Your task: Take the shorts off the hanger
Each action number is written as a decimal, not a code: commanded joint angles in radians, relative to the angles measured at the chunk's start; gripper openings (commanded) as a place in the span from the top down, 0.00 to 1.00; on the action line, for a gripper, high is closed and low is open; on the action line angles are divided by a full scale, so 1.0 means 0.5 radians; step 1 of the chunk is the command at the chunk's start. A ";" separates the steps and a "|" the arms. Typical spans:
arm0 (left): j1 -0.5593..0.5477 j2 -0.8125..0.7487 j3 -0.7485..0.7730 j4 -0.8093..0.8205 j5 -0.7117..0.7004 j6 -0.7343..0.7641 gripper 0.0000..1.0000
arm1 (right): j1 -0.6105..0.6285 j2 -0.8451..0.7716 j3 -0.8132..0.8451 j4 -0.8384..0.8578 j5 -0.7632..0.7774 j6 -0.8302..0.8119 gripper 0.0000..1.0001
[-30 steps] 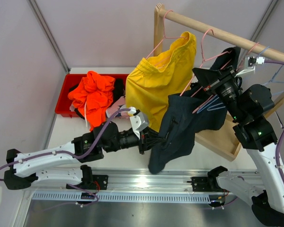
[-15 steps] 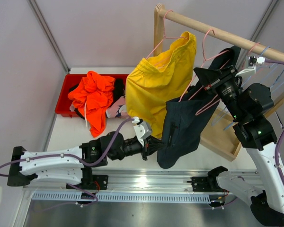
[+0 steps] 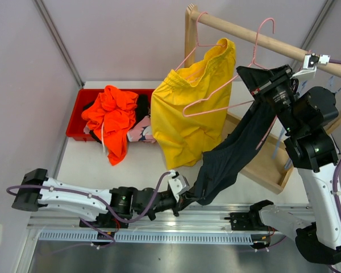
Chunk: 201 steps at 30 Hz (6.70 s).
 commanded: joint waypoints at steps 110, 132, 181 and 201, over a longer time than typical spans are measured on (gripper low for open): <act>2.870 1.110 3.825 -1.618 -0.439 0.920 1.00 | -0.004 -0.925 -1.361 -0.198 0.045 0.069 0.01; 3.297 1.087 2.207 -1.511 0.190 0.132 0.01 | -0.001 -0.736 -0.744 0.711 -1.053 -0.342 0.01; 3.165 -0.190 0.705 -1.167 0.650 0.116 0.01 | 0.643 0.484 0.378 0.792 -0.446 -0.671 0.07; 3.122 -0.251 0.702 -1.164 0.702 0.113 0.01 | 0.616 0.814 0.208 0.725 0.152 -0.753 0.10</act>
